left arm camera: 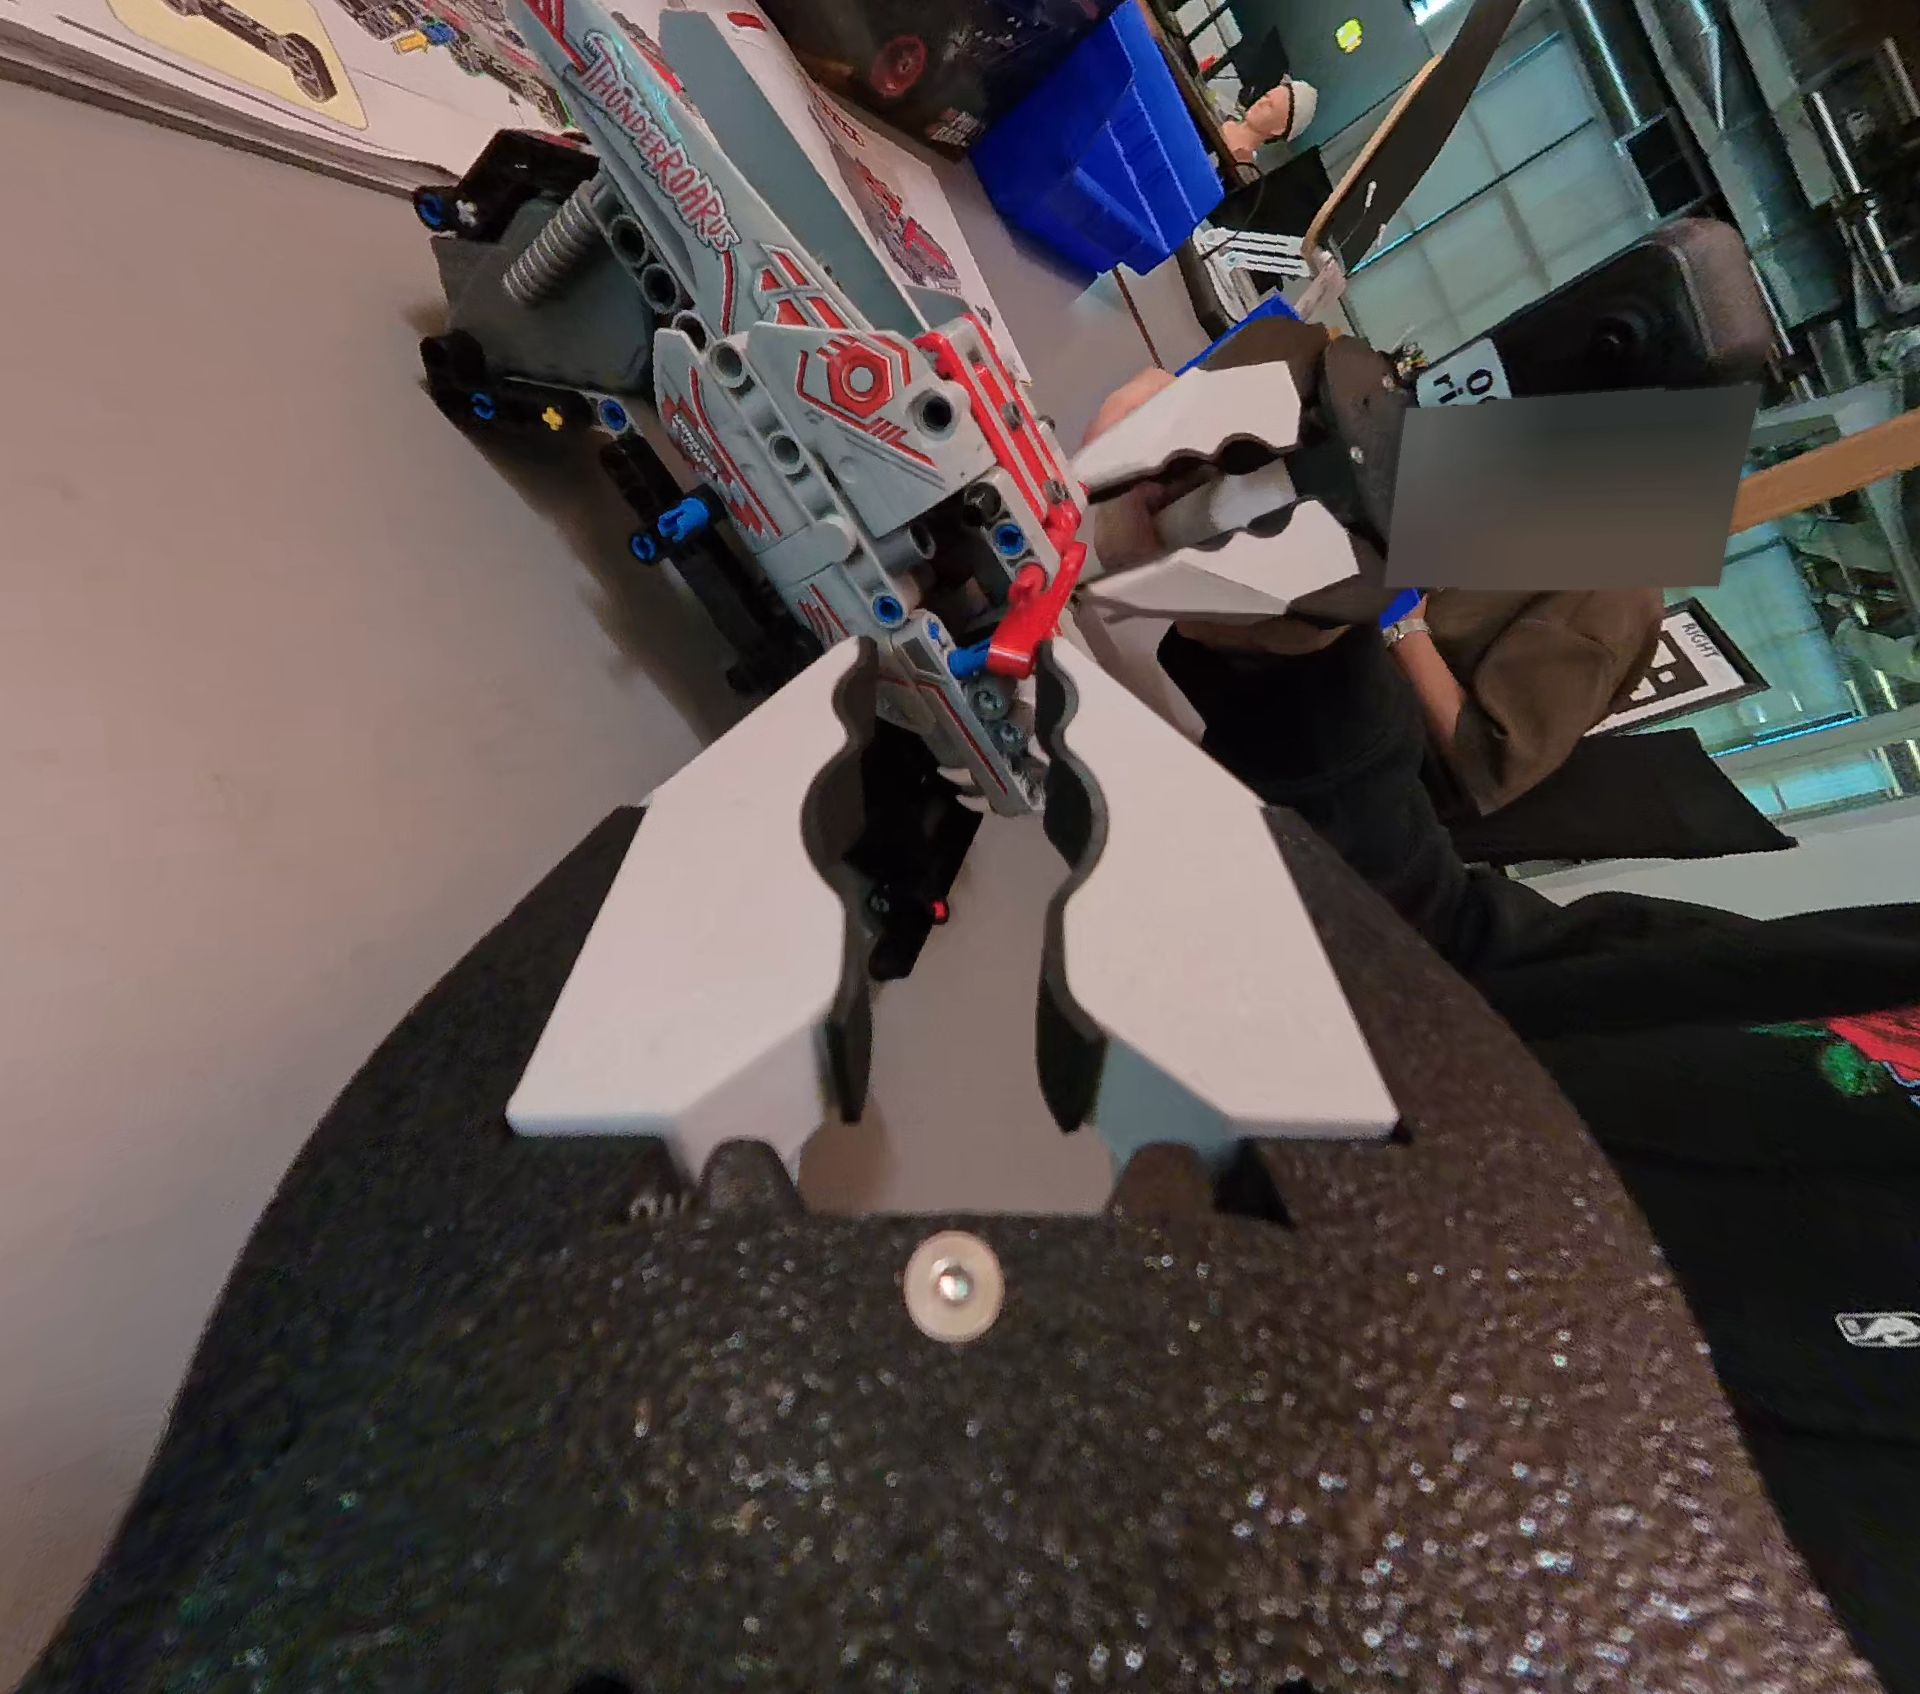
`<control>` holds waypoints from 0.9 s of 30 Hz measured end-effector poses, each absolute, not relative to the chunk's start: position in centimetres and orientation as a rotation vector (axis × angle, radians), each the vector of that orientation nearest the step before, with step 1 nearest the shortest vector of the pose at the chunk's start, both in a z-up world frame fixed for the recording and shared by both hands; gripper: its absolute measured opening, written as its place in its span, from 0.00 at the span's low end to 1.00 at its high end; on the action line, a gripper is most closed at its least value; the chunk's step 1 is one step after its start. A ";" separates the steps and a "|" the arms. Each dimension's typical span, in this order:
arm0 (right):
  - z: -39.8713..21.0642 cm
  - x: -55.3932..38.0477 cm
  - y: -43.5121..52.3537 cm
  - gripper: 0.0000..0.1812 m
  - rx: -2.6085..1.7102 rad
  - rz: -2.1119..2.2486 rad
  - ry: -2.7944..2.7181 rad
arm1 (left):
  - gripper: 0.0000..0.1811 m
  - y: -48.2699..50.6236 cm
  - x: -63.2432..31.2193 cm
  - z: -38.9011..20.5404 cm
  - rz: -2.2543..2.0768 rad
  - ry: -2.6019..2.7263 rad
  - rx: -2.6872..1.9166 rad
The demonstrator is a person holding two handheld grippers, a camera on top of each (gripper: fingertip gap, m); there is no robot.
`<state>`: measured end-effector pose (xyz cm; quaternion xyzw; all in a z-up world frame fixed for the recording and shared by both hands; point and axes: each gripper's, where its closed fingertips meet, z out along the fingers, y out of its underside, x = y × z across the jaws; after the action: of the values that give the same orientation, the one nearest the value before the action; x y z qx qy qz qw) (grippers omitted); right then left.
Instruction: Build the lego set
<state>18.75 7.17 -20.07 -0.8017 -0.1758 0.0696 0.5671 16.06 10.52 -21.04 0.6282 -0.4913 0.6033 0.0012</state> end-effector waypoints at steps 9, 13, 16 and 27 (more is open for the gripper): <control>-20.4 18.7 7.7 0.15 -1.895 0.347 -0.245 | 0.15 10.7 16.4 -20.8 1.925 -1.465 1.999; -20.4 19.2 7.7 0.19 -1.911 0.464 -0.099 | 0.15 10.9 16.7 -20.7 1.930 -1.448 2.000; -20.6 19.4 7.8 0.21 -1.915 0.573 0.032 | 0.15 10.9 16.9 -20.7 1.920 -1.470 2.007; -20.0 20.1 7.7 0.20 -1.824 0.815 0.223 | 0.14 10.7 16.8 -20.7 1.898 -1.583 1.966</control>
<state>20.10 7.70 -20.04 -0.7660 0.0937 0.3422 0.5361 16.84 10.71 -20.74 0.6225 -0.5012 0.6010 -0.0085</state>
